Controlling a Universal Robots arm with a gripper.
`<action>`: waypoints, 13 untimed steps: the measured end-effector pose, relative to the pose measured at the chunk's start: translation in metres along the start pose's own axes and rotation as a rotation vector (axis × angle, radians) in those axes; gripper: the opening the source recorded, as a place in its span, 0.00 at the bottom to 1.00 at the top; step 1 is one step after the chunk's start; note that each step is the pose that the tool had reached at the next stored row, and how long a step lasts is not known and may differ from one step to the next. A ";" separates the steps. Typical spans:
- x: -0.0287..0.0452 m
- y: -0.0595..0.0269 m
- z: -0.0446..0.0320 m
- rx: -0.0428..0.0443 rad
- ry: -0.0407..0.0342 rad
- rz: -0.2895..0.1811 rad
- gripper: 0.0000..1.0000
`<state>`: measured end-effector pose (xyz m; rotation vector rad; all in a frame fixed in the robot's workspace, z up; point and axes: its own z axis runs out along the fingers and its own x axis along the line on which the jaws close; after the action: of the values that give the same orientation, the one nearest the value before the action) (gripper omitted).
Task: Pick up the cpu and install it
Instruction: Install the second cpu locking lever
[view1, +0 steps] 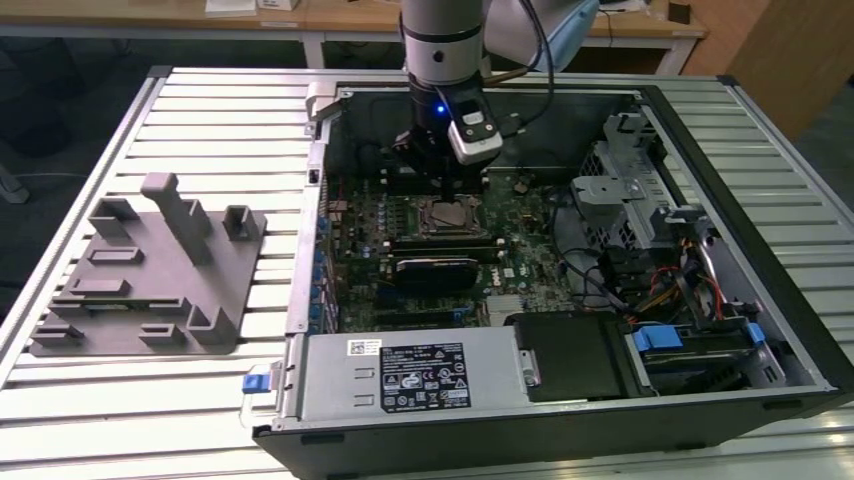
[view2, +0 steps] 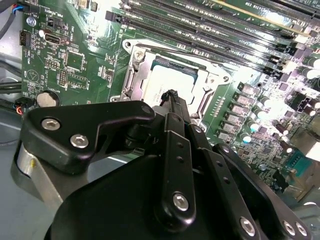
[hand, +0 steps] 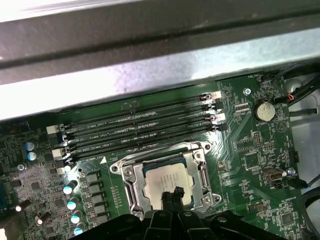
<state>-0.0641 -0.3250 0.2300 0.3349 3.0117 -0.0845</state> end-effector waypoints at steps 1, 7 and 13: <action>-0.0001 -0.0005 0.0001 -0.0002 -0.0001 0.000 0.11; -0.0015 -0.0069 0.0006 -0.0002 -0.0001 0.000 0.11; -0.0035 -0.0157 0.0012 -0.0003 -0.0001 0.000 0.11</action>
<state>-0.0641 -0.3411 0.2299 0.3351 3.0116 -0.0840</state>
